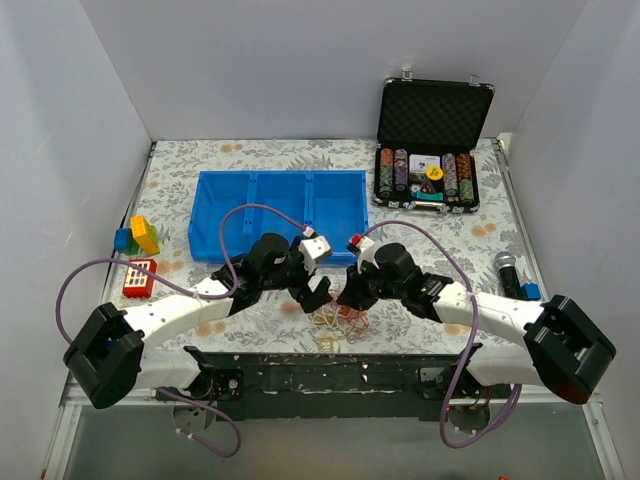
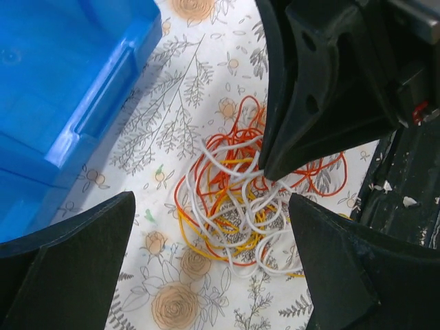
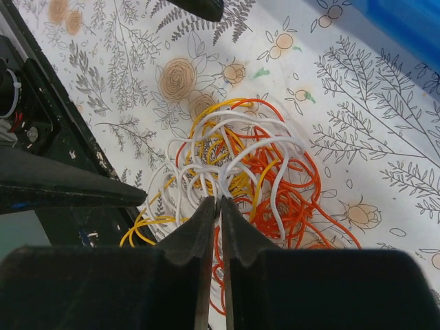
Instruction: Untangle the cables
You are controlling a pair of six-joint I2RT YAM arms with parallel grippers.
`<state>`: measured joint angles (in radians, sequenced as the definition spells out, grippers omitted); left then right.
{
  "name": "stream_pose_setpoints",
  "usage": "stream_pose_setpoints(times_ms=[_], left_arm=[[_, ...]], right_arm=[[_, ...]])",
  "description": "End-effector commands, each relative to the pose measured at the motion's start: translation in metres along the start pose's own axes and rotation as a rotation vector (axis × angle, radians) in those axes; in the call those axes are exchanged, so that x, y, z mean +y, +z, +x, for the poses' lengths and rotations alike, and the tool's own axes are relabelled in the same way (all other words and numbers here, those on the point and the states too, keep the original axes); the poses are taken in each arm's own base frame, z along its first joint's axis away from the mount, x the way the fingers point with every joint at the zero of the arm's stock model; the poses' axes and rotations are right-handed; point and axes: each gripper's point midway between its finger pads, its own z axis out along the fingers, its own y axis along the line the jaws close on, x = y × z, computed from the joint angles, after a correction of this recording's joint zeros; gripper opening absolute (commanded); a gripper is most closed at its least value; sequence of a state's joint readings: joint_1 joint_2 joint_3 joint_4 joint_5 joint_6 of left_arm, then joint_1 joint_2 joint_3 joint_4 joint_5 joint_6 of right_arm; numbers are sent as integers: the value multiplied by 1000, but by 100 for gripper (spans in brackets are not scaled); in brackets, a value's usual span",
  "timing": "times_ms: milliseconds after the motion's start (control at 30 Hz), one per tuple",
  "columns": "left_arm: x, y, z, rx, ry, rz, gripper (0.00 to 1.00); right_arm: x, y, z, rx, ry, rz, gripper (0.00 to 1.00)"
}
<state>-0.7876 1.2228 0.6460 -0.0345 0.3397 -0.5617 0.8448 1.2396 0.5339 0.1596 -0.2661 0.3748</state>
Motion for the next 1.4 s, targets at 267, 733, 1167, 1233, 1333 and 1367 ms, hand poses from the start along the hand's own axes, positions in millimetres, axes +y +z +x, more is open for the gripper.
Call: stream_pose_setpoints(times_ms=[267, 733, 1167, 1233, 1333, 1367], left_arm=[[-27, 21, 18, -15, 158, 229, 96], [-44, 19, -31, -88, 96, 320, 92], [-47, 3, -9, -9, 310, 365, 64], [-46, 3, -8, -7, 326, 363, 64], [-44, 2, -11, -17, 352, 357, 50], [-44, 1, -14, -25, 360, 351, 41]], right_arm=[[15, -20, -25, -94, -76, -29, 1], [36, -31, -33, -126, -142, -124, 1], [59, -36, -50, -136, -203, -228, 1], [62, -36, -52, -132, -211, -238, 1], [65, -35, -55, -129, -218, -252, 1], [67, -35, -56, -128, -220, -256, 1]])
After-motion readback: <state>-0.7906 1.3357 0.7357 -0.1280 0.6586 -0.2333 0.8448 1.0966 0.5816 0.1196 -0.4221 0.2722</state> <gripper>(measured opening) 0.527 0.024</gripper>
